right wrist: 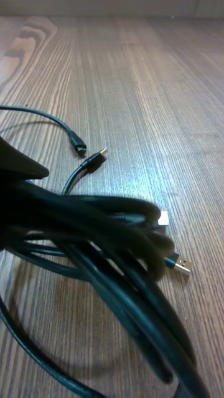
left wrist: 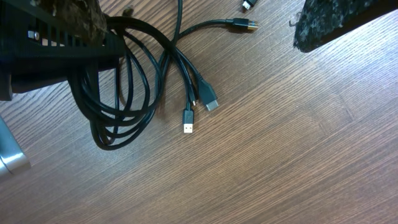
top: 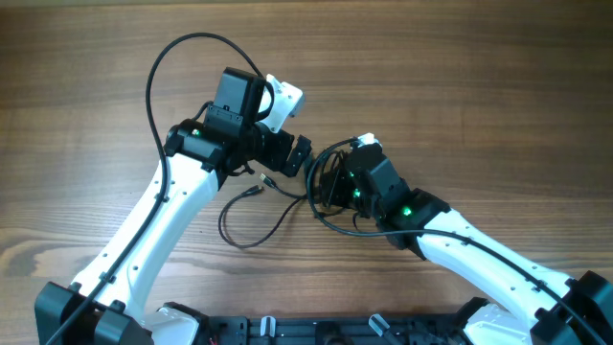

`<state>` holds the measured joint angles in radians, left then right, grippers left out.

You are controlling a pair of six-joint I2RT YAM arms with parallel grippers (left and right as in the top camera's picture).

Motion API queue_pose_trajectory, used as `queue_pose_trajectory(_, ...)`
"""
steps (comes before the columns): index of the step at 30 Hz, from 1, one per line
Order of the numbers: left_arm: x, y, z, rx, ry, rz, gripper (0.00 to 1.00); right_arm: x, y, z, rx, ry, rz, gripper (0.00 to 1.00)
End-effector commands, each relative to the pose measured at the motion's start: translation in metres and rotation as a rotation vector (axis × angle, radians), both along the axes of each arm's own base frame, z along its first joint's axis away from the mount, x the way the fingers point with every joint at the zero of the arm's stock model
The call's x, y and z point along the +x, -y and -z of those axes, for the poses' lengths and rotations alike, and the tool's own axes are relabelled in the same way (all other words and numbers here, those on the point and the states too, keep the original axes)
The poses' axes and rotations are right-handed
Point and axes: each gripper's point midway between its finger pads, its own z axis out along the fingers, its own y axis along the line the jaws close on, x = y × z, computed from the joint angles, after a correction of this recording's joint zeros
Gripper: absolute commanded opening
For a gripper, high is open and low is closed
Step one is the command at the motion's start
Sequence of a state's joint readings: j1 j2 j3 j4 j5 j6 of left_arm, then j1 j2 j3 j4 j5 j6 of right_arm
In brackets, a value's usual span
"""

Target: Untangle cables

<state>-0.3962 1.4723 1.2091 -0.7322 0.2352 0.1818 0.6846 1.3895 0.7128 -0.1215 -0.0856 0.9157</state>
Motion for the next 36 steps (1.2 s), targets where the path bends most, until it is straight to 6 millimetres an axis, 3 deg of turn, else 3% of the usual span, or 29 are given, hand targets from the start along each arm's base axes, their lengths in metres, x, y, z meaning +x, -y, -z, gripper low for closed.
queue_pose_trajectory(1,0.001,0.002,0.001,-0.019,-0.013,-0.013,1.00,0.004,0.001,0.000,-0.017,0.017,0.000,0.04)
queue_pose_trajectory(6,0.012,-0.019,-0.018,-0.073,0.012,-0.146,1.00,0.000,-0.005,-0.014,-0.016,0.084,-0.099,0.04)
queue_pose_trajectory(11,0.020,-0.064,-0.050,-0.098,0.100,-0.255,0.98,-0.002,-0.025,-0.067,0.101,0.265,-0.264,0.04)
queue_pose_trajectory(13,0.012,-0.071,-0.061,-0.101,0.134,-0.197,0.97,-0.005,-0.029,-0.086,0.146,0.321,-0.311,0.04)
queue_pose_trajectory(20,-0.009,-0.068,-0.068,-0.101,0.141,-0.075,0.96,-0.027,-0.056,-0.146,0.337,0.533,-0.564,0.04)
queue_pose_trajectory(25,-0.031,-0.044,-0.072,-0.182,0.123,0.110,0.91,-0.027,-0.057,-0.151,0.331,0.587,-0.594,0.04)
queue_pose_trajectory(36,-0.057,-0.028,-0.092,-0.253,0.176,0.274,0.91,-0.058,-0.068,-0.176,0.441,0.682,-0.795,0.04)
